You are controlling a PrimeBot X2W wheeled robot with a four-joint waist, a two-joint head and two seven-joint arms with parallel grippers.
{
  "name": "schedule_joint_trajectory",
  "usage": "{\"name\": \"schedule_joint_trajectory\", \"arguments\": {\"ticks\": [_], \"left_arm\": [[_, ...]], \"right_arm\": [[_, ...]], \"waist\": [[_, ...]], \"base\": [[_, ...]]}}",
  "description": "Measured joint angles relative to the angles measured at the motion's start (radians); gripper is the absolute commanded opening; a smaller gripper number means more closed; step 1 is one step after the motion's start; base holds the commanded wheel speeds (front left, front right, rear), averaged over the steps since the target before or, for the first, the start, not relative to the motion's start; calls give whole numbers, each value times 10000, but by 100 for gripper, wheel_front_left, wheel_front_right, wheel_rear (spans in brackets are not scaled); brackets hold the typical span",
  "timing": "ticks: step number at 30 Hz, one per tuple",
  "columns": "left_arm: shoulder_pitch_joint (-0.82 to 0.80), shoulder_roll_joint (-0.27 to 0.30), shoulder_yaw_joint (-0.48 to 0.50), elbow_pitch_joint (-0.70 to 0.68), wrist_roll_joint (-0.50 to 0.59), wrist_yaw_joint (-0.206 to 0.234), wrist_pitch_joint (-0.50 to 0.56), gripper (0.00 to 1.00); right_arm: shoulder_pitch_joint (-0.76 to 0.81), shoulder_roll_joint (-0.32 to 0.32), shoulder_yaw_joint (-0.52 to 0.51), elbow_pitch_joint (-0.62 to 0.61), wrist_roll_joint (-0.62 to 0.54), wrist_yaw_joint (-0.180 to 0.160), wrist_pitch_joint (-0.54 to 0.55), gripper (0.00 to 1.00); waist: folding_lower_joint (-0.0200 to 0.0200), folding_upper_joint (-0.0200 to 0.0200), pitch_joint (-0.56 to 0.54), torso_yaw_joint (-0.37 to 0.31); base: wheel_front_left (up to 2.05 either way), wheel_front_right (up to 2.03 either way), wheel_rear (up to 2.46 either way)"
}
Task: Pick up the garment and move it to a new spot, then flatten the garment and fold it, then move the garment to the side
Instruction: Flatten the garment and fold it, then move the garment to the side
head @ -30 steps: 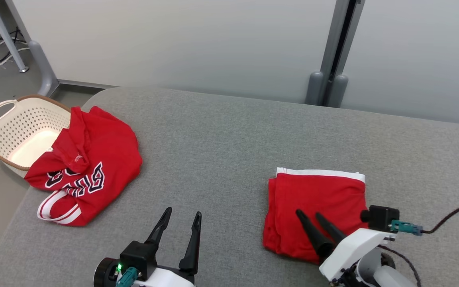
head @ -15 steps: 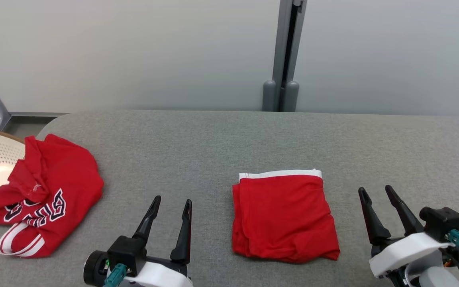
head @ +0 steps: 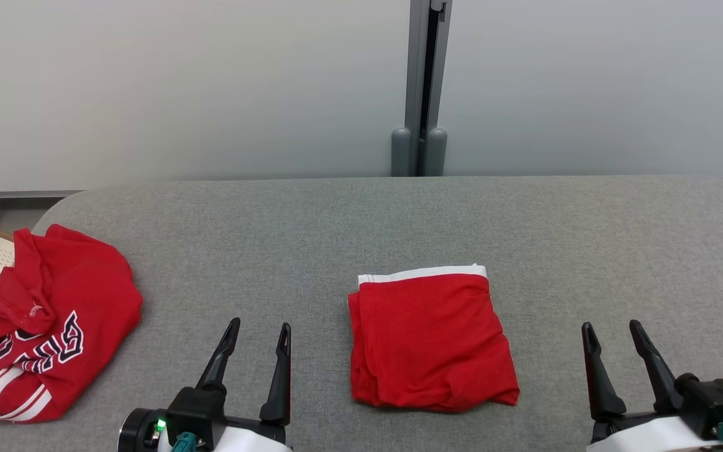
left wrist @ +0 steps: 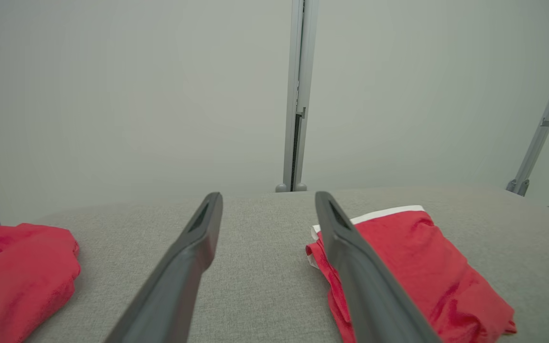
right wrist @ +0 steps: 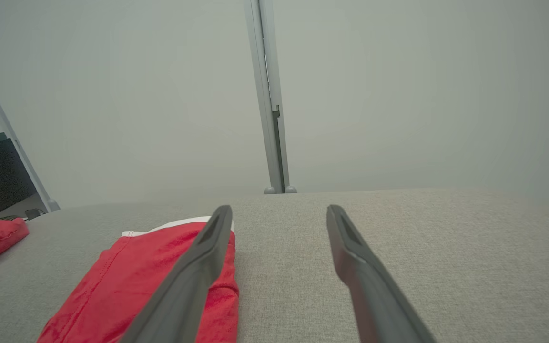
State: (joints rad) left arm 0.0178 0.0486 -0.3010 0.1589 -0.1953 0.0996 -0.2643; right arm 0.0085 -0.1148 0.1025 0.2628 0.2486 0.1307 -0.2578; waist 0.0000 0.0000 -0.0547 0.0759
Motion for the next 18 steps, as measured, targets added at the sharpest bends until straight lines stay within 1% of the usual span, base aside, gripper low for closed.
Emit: {"name": "schedule_joint_trajectory", "arguments": {"ticks": [11, 15, 18], "left_arm": [[156, 0, -6, -104, 46, 23, 0, 100], [124, 0, -128, -38, -13, -33, 0, 100], [27, 0, -245, 10, -82, -107, 0, 100]], "right_arm": [[177, 259, -226, -389, -290, 0, 311, 100], [163, 314, -244, -305, -199, 0, 562, 100], [-9, 364, -159, -58, 115, 0, 974, 100]], "waist": [[0, 0, 134, 168], [0, 0, 321, 360], [0, 0, 558, 516]], "base": [[0, 0, 0], [0, 0, 0], [0, 0, 0]]}}
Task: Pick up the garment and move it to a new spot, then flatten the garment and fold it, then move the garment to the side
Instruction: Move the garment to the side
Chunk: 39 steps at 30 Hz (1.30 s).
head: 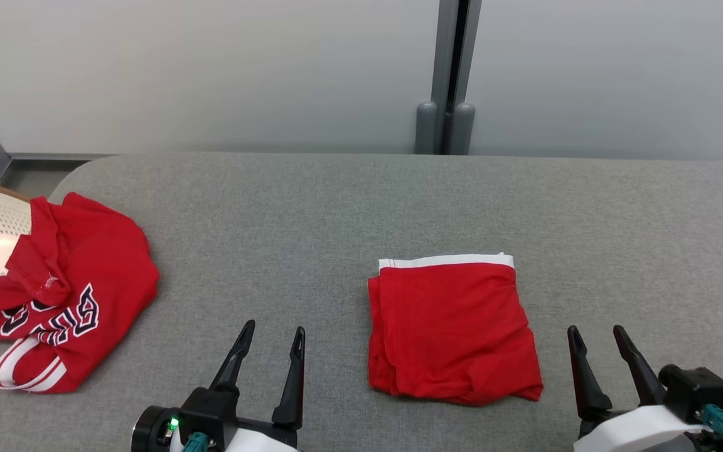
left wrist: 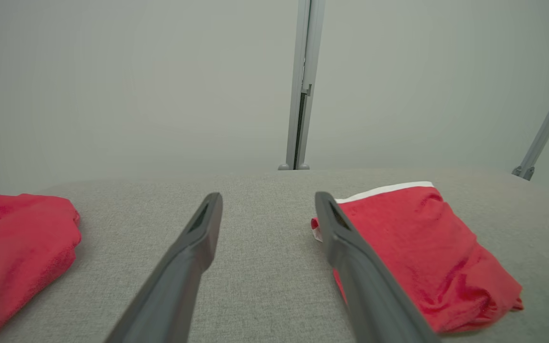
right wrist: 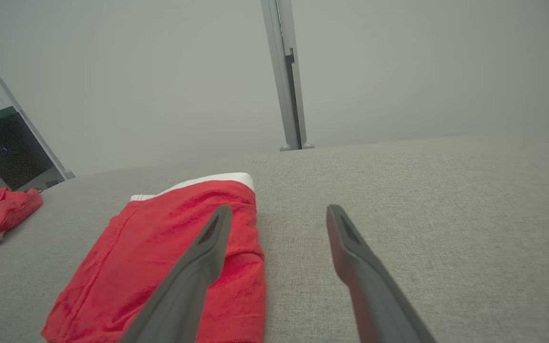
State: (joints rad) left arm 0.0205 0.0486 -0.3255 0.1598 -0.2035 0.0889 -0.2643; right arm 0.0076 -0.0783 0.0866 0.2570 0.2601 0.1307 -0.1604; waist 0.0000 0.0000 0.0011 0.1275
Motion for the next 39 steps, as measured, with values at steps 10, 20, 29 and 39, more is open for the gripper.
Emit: {"name": "schedule_joint_trajectory", "arguments": {"ticks": [10, 20, 29, 39], "left_arm": [[-732, 0, -428, 2, -207, -100, 0, 100], [-1084, 2, -537, -27, -341, -96, 0, 100], [-1058, 2, -460, -17, -165, -188, 0, 100], [-1366, -2, -466, -635, 186, -431, 0, 100]], "right_arm": [[-1502, 10, 180, 1569, 775, 0, 825, 100], [-2662, -251, 633, 3239, 1289, 0, 1214, 0], [-3108, -715, 1177, 3831, 387, 2, 44, 0], [-3995, -2957, 3126, 3233, -683, 2, -286, 0]], "waist": [[0, 0, 1029, 743], [0, 0, 1737, 1400], [0, 0, 1601, 792], [0, 0, 1751, -1080]], "base": [[0, 0, 0], [0, 0, 0], [0, 0, 0], [0, 0, 0]]}}
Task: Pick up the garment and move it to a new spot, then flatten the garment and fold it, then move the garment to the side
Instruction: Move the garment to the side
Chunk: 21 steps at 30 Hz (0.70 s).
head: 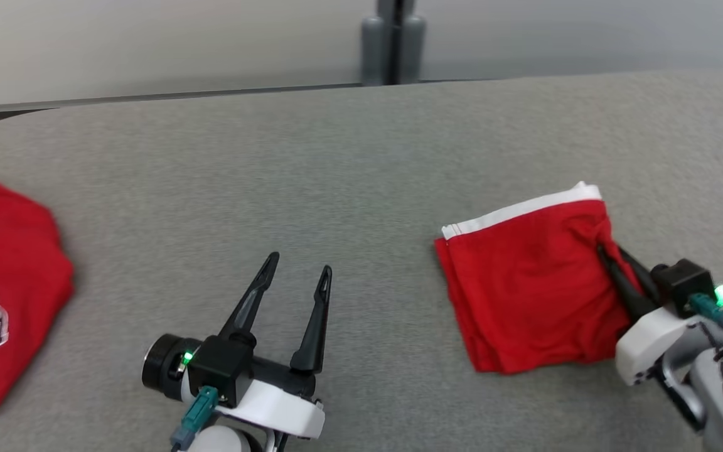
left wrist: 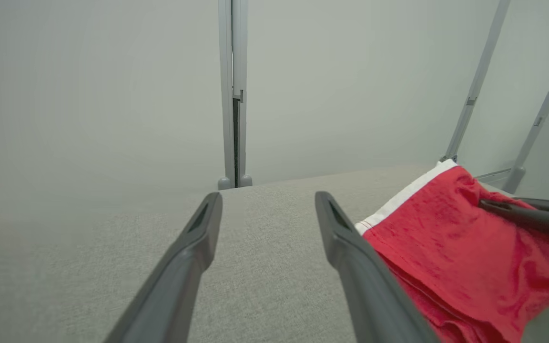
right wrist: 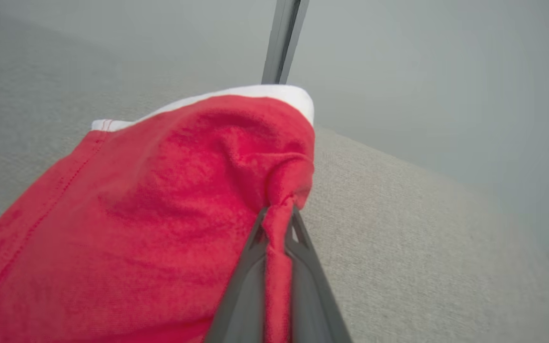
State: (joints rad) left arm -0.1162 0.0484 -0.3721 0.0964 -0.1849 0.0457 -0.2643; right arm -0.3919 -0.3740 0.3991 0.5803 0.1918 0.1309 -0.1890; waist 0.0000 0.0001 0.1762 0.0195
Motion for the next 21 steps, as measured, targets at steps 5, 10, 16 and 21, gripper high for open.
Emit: {"name": "schedule_joint_trajectory", "arguments": {"ticks": [5, 10, 16, 21], "left_arm": [[-383, 0, 27, -159, 291, -221, 0, 100], [-1193, 23, 383, -407, 656, -497, 0, 100], [-1609, 38, 535, -514, 880, -769, 0, 100], [-1613, 38, 650, -520, 909, -849, 0, 100]], "right_arm": [[-699, -1358, 677, -178, -2, 6, -2, 0], [-2018, -2917, 880, -130, 316, 10, -96, 0], [-2869, -3689, 240, 754, 366, 10, -150, 0], [-3127, -3689, -416, 1459, 579, 10, -196, 0]], "waist": [[0, -1, 380, -704], [0, 0, 1538, -1463], [0, 0, 2477, -1867], [0, 0, 2705, -1882]], "base": [[0, 0, 0], [0, 0, 0], [0, 0, 0], [0, 0, 0]]}}
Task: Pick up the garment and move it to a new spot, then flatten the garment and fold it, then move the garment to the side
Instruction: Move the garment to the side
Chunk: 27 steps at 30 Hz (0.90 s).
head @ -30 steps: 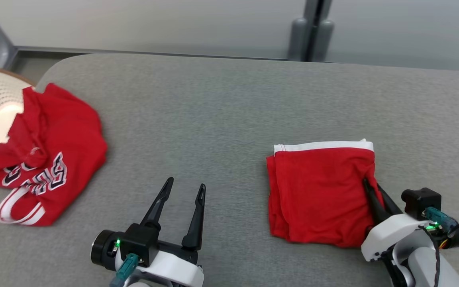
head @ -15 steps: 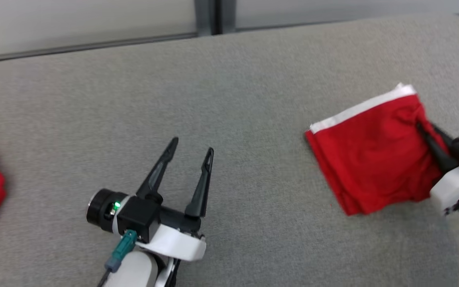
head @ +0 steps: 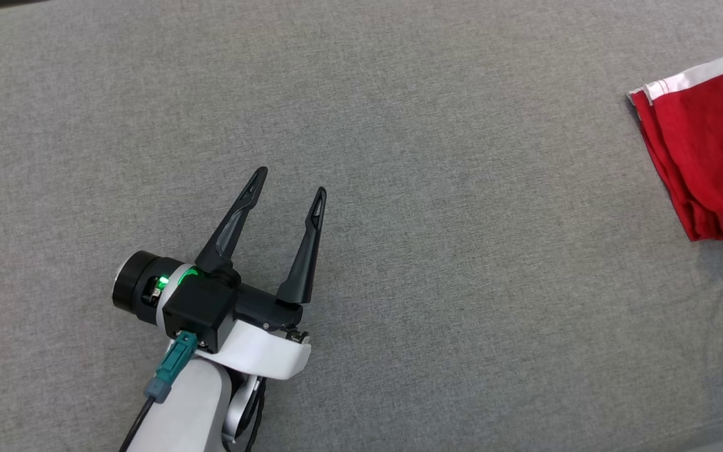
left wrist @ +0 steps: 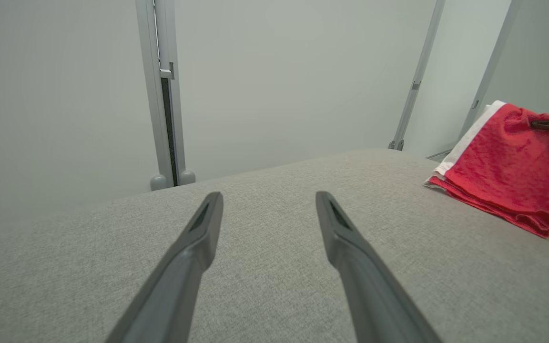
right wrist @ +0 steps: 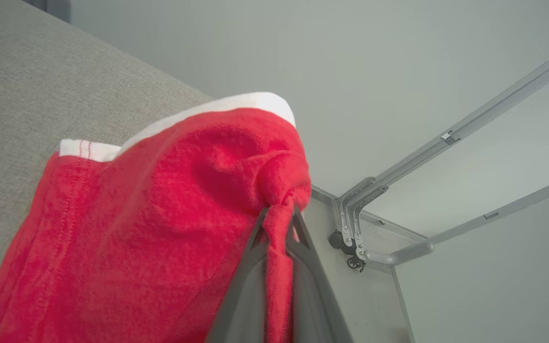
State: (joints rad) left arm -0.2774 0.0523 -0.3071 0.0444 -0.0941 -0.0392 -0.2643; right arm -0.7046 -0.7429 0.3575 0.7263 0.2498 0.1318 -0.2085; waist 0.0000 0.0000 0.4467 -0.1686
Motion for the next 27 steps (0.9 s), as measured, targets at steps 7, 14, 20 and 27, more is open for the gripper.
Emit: {"name": "schedule_joint_trajectory", "arguments": {"ticks": [7, 14, 20, 27], "left_arm": [[-105, -6, 65, 52, 29, -50, 0, 100], [-124, -12, 148, 102, 27, -81, 0, 100], [-105, -21, 165, 236, -38, -81, 0, 100], [61, -21, 184, 278, -449, 157, 0, 100]], "right_arm": [[-85, 280, -224, 518, 360, 0, -113, 0], [-335, 351, -681, 1467, 163, 0, 77, 100], [-621, 558, -1360, 1910, -393, 0, -188, 100], [-710, 1783, -1904, 1170, -322, 0, -481, 100]], "waist": [[0, 0, 75, 255], [0, 0, 140, 481], [0, 0, -23, 575], [0, 0, -732, 692]], "base": [[0, 0, 0], [0, 0, 0], [0, 0, 0], [0, 0, 0]]}}
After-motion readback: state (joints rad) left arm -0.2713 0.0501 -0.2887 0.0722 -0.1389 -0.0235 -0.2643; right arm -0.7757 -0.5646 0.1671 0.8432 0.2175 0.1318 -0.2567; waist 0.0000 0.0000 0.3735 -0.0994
